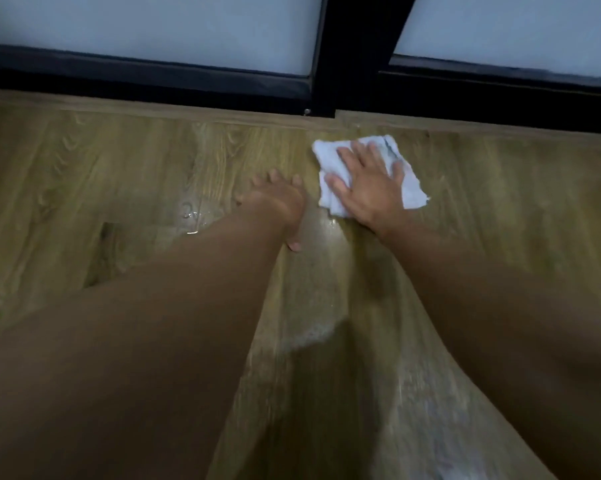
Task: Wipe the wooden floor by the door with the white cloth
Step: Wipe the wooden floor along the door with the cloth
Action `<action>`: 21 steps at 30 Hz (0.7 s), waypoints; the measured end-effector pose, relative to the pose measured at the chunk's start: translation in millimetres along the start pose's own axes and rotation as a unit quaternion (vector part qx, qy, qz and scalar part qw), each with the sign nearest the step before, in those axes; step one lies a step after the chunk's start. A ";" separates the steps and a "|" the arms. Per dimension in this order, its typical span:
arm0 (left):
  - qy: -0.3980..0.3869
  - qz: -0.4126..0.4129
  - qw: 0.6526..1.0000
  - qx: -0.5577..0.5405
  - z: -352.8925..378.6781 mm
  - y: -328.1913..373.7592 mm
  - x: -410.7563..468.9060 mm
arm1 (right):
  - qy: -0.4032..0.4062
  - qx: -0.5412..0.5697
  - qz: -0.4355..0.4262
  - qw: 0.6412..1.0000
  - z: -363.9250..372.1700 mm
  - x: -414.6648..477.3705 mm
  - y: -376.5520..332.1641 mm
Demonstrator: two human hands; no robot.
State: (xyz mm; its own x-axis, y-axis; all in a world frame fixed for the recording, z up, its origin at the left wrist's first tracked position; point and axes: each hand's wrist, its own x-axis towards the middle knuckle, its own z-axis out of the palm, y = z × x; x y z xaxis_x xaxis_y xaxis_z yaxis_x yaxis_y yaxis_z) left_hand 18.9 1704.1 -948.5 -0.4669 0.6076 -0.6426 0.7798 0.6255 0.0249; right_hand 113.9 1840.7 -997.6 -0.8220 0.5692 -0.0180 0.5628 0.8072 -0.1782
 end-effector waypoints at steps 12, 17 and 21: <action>-0.001 0.006 0.999 0.036 -2.2 16.9 -3.4 | 0.011 0.133 -0.101 0.986 -9.7 -7.4 48.2; -0.038 -0.031 0.999 0.018 -3.3 33.0 -0.6 | -0.018 0.094 0.000 0.995 -10.3 48.7 18.3; -0.027 -0.030 0.999 -0.001 -1.1 36.2 -3.9 | -0.048 0.083 -0.119 0.988 -8.6 14.1 14.4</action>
State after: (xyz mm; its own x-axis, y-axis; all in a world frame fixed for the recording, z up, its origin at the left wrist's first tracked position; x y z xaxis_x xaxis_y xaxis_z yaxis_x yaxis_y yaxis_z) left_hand 48.5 1724.9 -944.3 -0.4887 0.5416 -0.6840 0.7506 0.6606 -0.0131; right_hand 111.2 1861.6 -992.0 -0.9384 0.3423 -0.0482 0.3371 0.8753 -0.3467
